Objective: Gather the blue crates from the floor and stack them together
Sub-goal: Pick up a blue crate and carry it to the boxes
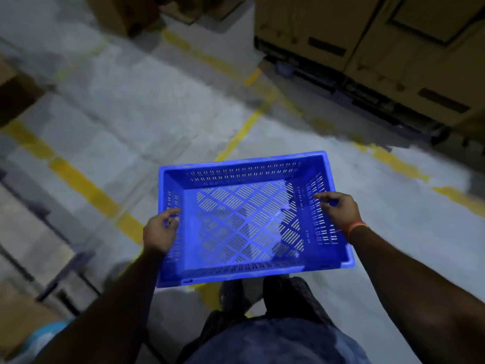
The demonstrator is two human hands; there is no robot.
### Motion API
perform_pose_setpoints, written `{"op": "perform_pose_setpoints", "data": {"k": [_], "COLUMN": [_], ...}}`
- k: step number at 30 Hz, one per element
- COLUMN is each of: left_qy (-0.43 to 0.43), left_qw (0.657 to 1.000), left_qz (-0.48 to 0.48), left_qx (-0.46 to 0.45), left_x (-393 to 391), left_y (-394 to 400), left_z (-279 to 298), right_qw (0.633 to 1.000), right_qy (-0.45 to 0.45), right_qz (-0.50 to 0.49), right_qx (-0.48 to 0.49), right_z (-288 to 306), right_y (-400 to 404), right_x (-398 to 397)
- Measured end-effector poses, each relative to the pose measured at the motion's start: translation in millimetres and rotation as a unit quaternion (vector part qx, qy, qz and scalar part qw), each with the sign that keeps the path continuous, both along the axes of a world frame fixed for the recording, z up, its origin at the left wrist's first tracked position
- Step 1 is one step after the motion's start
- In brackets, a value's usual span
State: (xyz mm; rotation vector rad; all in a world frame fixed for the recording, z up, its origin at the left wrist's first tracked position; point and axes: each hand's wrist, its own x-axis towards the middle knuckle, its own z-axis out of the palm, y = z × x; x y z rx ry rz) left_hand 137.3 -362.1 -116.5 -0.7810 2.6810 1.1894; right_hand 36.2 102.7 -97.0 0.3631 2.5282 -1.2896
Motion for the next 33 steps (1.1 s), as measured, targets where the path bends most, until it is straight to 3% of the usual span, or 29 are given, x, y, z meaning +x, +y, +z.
{"op": "perform_pose_setpoints", "data": {"k": [7, 15, 27, 33], "left_qy": [-0.002, -0.011, -0.016, -0.044], "left_qw": [0.991, 0.966, 0.943, 0.936], "left_qz": [-0.130, -0.258, -0.333, -0.347], "left_qx": [0.032, 0.018, 0.011, 0.031], "left_x": [-105, -200, -318, -384], "left_y": [101, 278, 526, 643], "left_z": [8, 22, 11, -22], "right_qw": [0.991, 0.976, 0.956, 0.940], "right_qy": [-0.006, -0.016, -0.026, -0.057], "right_qz": [-0.129, -0.215, -0.288, -0.329], "right_qx": [-0.027, -0.034, 0.051, 0.075], "right_z": [-3, 12, 7, -15], "right_y": [122, 286, 501, 595], "right_x": [24, 23, -23, -56]}}
